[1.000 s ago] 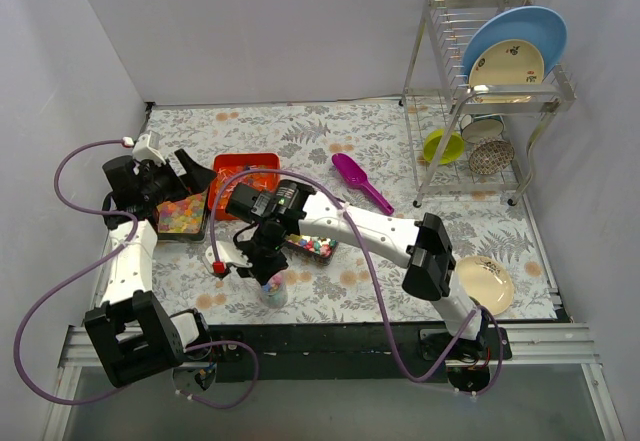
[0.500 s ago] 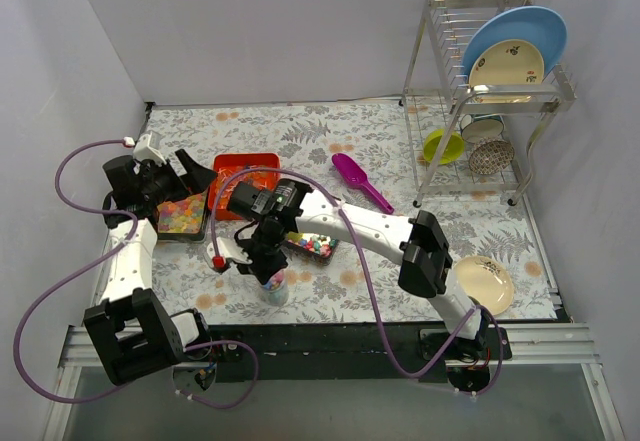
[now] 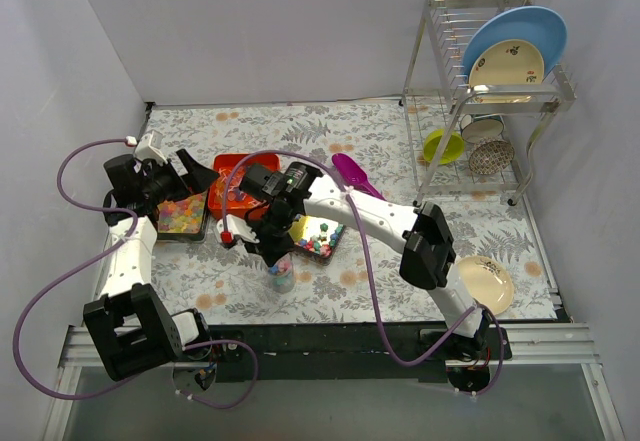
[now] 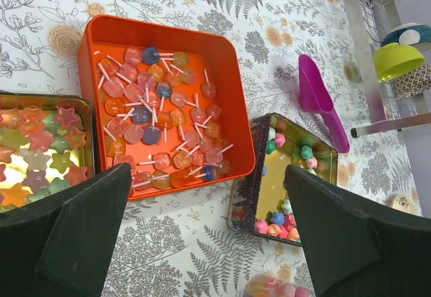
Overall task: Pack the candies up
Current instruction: Move the packing bottle to the center of the board.
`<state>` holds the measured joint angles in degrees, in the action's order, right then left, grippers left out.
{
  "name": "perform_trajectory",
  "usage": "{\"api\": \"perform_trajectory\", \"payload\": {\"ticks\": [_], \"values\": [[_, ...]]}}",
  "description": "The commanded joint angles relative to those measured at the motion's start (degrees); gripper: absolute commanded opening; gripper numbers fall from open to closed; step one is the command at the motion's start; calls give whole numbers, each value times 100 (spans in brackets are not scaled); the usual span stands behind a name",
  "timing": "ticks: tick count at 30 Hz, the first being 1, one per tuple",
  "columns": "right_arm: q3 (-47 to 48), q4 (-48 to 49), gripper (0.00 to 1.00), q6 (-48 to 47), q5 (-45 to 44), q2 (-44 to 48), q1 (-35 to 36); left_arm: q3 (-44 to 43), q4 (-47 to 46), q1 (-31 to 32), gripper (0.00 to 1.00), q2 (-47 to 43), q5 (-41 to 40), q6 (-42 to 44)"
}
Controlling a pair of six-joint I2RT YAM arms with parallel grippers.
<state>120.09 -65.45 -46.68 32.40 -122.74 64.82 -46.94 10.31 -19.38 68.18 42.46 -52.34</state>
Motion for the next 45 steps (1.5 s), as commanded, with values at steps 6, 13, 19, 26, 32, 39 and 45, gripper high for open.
{"api": "perform_trajectory", "payload": {"ticks": [6, 13, 19, 26, 32, 39, 45], "values": [[-144, -108, 1, -61, -15, 470, -4, -184, 24, 22, 98, 2, 157, 31], [-258, -73, 1, -43, -129, 540, -92, -140, 24, 13, 98, -7, 175, -13], [-416, -64, 1, -61, -164, 505, -215, -140, 24, 13, 98, -7, 210, -13], [-732, -117, 1, -263, -199, 374, -338, -131, 7, 13, 98, 37, 289, -5], [-1198, -205, 1, -386, -68, 435, -443, 26, 15, 13, 98, 46, 798, 565], [-1199, -266, 1, -421, 222, 294, -786, 124, 646, 22, 97, 64, 2055, 2504], [-594, -600, 1, -421, 565, 355, -901, -26, 2856, 65, 98, 64, 2785, 5562]]}}
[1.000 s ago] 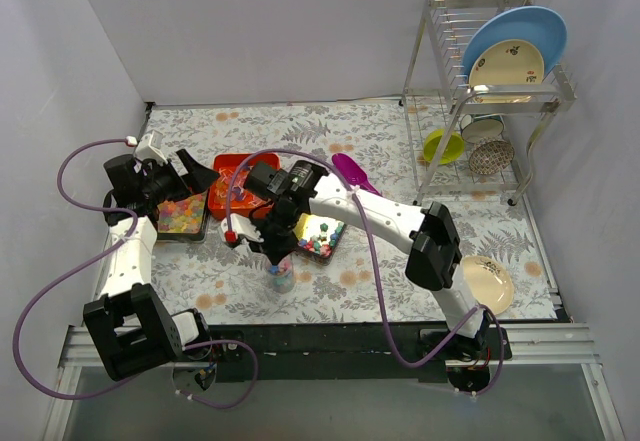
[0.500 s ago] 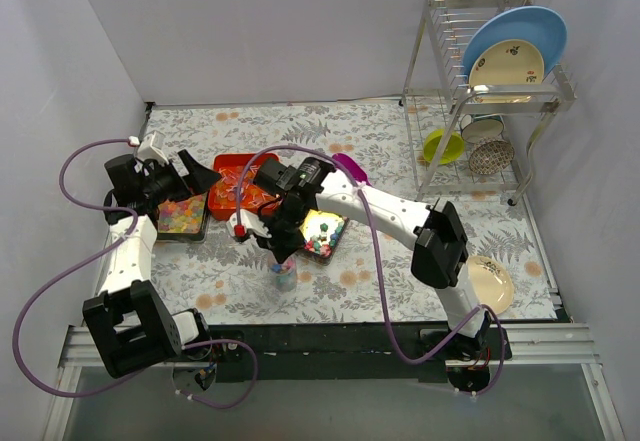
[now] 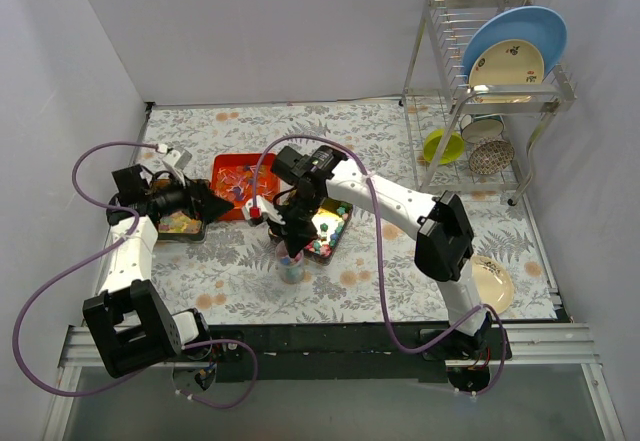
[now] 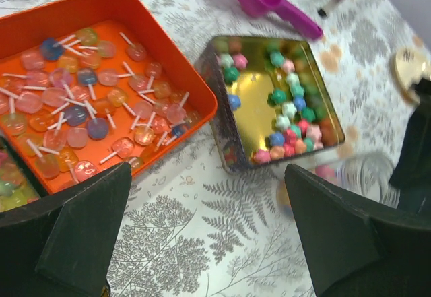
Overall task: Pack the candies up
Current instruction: Move the packing bottle to the center of the board.
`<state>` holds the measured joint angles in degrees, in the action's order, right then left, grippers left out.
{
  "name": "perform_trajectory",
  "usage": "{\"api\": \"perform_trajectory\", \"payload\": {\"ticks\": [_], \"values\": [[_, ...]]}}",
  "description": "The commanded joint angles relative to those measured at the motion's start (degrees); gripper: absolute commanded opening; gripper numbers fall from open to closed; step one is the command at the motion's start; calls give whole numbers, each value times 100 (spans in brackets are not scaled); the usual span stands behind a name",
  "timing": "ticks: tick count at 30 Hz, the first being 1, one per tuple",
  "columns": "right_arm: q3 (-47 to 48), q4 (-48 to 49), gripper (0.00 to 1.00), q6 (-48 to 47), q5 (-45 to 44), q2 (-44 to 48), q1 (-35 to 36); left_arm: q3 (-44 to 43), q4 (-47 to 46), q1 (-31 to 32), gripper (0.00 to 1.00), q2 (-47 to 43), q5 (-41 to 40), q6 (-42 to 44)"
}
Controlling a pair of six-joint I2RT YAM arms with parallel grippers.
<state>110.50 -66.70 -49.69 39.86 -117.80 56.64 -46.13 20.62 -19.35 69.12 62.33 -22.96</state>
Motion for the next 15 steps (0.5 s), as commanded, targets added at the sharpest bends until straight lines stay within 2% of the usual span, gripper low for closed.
{"api": "perform_trajectory", "payload": {"ticks": [1, 3, 5, 7, 8, 9, 11, 12, 14, 15], "values": [[506, -519, 1, -67, -128, -77, -92, -89, 2153, 89, 98, -48, 877, 3431], [622, -328, 1, 99, -188, 282, -109, 42, 3073, 230, 98, -135, 1000, 4270], [465, 49, 1, 545, -460, 842, -223, 261, 3438, 553, 98, -258, 949, 4990], [52, 691, 1, 933, -837, 1205, -364, 507, 3318, 800, 98, -373, 852, 4977], [-97, 858, 5, 1387, -944, 1511, -565, 630, 3134, 1080, 98, -460, 843, 4707], [-220, 1060, 35, 1592, -1023, 1653, -688, 927, 2471, 1213, 98, -653, 834, 4356], [-704, 1605, 66, 2345, -1138, 2030, -1135, 1280, 1441, 1712, 98, -917, 782, 3400], [-827, 1738, 85, 2585, -1129, 2111, -1312, 1639, 322, 1855, 98, -1153, 694, 2342], [-986, 1871, 98, 2859, -753, 2199, -1803, 1992, -555, 2590, 97, -1357, 282, 1544], [-995, 1871, 98, 3069, -499, 2191, -1936, 2150, -1438, 2777, 97, -1549, 124, 870]]}}
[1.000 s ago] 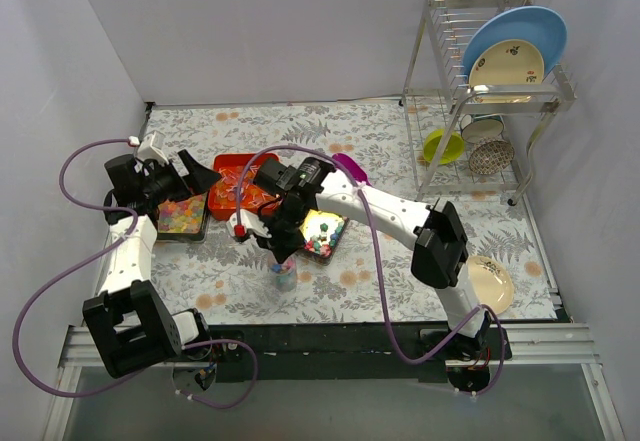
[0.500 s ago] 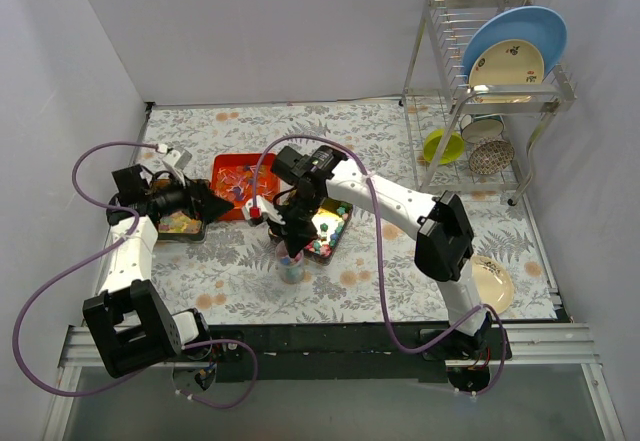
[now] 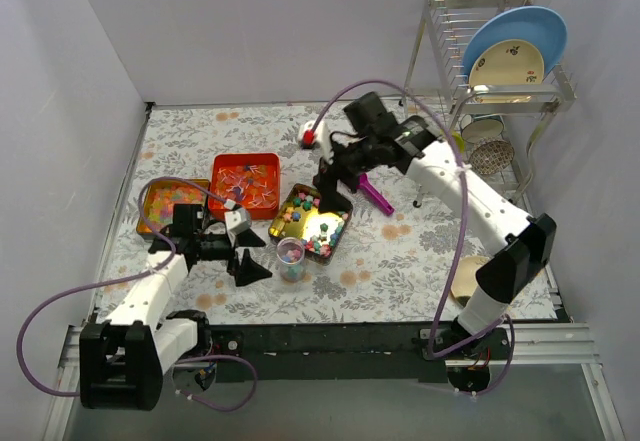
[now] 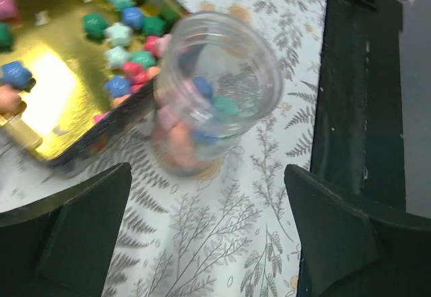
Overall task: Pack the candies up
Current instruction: Move the packing bottle to the center of the board.
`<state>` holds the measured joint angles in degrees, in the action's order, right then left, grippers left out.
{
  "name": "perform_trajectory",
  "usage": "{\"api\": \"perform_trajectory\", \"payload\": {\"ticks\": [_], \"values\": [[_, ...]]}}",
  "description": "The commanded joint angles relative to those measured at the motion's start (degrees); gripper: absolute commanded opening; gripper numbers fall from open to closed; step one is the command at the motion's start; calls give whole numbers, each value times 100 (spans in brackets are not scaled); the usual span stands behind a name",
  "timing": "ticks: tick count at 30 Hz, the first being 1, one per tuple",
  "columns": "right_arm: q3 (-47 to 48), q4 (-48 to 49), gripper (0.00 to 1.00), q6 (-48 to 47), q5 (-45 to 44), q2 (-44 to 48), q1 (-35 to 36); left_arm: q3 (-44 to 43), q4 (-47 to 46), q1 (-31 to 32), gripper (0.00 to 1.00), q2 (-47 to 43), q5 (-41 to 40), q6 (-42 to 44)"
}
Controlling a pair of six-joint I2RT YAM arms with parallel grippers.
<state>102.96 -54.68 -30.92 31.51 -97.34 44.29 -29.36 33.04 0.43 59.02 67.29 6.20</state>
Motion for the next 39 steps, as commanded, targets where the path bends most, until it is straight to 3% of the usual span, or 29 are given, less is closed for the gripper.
{"api": "perform_trajectory", "payload": {"ticks": [1, 5, 10, 14, 23, 31, 35, 39], "values": [[-267, 703, 98, 1245, 382, 180, -877, 771, -3019, 966, 96, -602, -592, -2270], [-268, 748, 98, 992, 216, 268, -949, 1160, -3865, 1959, 93, -743, -1111, -2640], [-399, 853, 98, 815, 268, 312, -949, 1205, -4506, 2628, 85, -480, -1683, -2948], [-583, 836, 98, 579, 330, 417, -958, 1188, -5392, 3383, 81, 98, -2307, -3194], [-1172, 1284, 98, 200, -30, 892, -1291, 1030, -7056, 4386, 78, 1479, -3107, -3775], [-1638, 1996, 98, 410, -215, 1033, -1538, 730, -8085, 4598, 86, 2193, -3590, -4117], [-1279, 1733, 98, 718, -101, 866, -1555, 1413, -8383, 4598, 90, 1492, -4074, -4205], [-1024, 1443, 98, 921, -162, 822, -1547, 1785, -8103, 4633, 91, 744, -4416, -4293]]}}
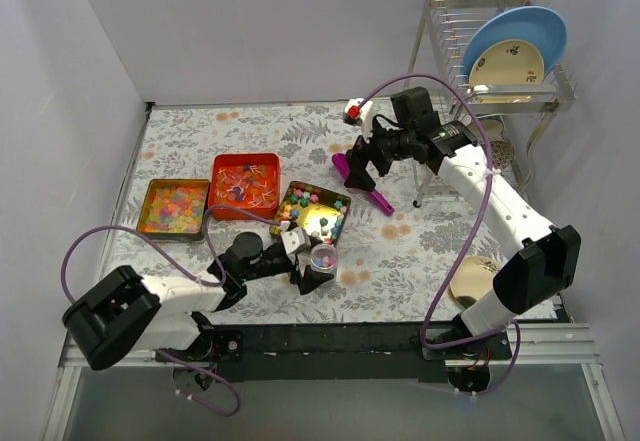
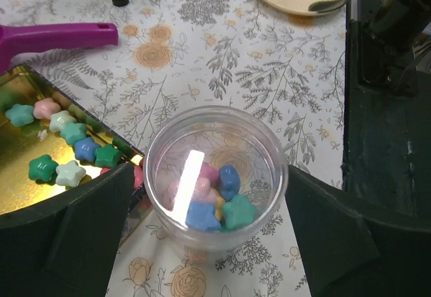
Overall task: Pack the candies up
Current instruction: Move the packing bottle to the center of the board, then screw the bottle lid onto the packing bottle.
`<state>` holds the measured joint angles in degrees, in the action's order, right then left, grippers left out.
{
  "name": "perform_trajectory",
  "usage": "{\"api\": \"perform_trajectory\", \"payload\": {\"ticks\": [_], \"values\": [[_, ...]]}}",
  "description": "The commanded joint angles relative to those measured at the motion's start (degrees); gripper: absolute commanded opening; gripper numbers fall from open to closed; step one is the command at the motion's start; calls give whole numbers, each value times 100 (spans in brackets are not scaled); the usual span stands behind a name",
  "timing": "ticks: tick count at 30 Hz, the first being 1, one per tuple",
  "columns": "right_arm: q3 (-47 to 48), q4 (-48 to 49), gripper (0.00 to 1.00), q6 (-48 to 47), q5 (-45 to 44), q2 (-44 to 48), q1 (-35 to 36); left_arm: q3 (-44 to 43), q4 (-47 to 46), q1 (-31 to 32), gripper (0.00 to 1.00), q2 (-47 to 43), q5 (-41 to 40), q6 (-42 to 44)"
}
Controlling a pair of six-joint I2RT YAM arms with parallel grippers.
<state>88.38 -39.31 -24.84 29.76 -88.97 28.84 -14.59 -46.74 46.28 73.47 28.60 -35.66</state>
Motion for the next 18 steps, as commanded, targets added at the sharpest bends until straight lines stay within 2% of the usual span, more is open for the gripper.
{"api": "perform_trajectory", "payload": {"ticks": [1, 5, 11, 14, 18], "values": [[469, -242, 98, 304, 12, -59, -10, 386, -99, 56, 91, -816, -575, -99], [522, -384, 98, 234, -5, -103, -10, 606, -37, 118, 91, -1177, -662, 129], [443, -542, 98, -231, 697, -173, -10, 853, 183, 127, 90, -1301, -715, 7], [636, -622, 94, -513, 1023, -279, -1, 852, 262, 127, 90, -1178, -961, -47], [400, -840, 91, -1276, 1471, -226, 78, 1143, -308, 127, 89, -827, -470, 156]]}}
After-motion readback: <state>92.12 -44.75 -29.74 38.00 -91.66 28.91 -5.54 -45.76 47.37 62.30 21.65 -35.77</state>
